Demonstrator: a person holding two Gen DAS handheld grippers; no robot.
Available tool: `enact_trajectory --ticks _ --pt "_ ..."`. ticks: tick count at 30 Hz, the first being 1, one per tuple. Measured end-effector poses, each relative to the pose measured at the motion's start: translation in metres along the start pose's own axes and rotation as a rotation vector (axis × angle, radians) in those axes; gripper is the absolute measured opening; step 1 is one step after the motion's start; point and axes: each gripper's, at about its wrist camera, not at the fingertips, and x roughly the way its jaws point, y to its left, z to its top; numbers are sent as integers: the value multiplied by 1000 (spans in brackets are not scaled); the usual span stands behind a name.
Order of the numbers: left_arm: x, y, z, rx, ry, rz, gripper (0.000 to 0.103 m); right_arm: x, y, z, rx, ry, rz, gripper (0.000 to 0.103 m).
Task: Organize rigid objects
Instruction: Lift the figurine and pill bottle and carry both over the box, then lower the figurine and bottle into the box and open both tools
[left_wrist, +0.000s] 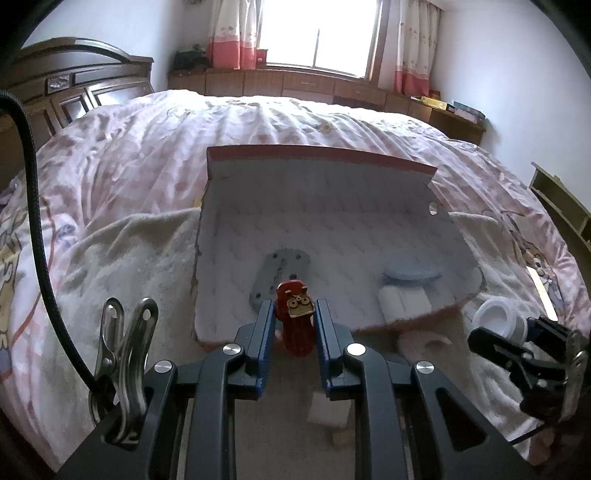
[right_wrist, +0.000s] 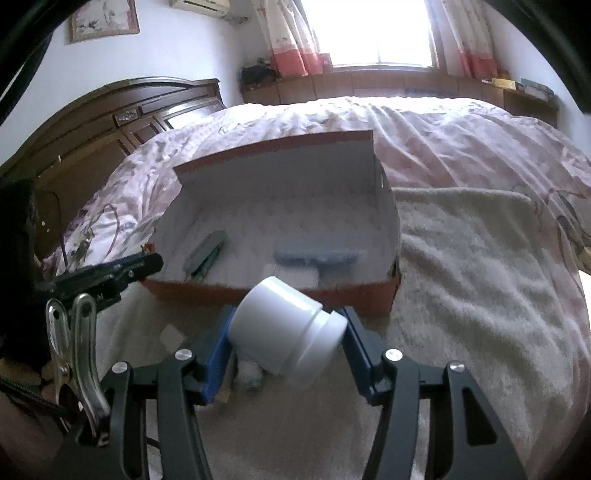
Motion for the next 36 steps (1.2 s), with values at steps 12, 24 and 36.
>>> enact_trajectory --ticks 12,24,36 --pt "34 -3 13 -4 14 6 22 26 -10 33 2 -52 -4 59" --pt "64 0 20 -24 52 20 22 67 -19 57 10 -45 -27 59" --pt "70 -7 13 21 65 85 35 86 -12 50 -77 -25 -103 67"
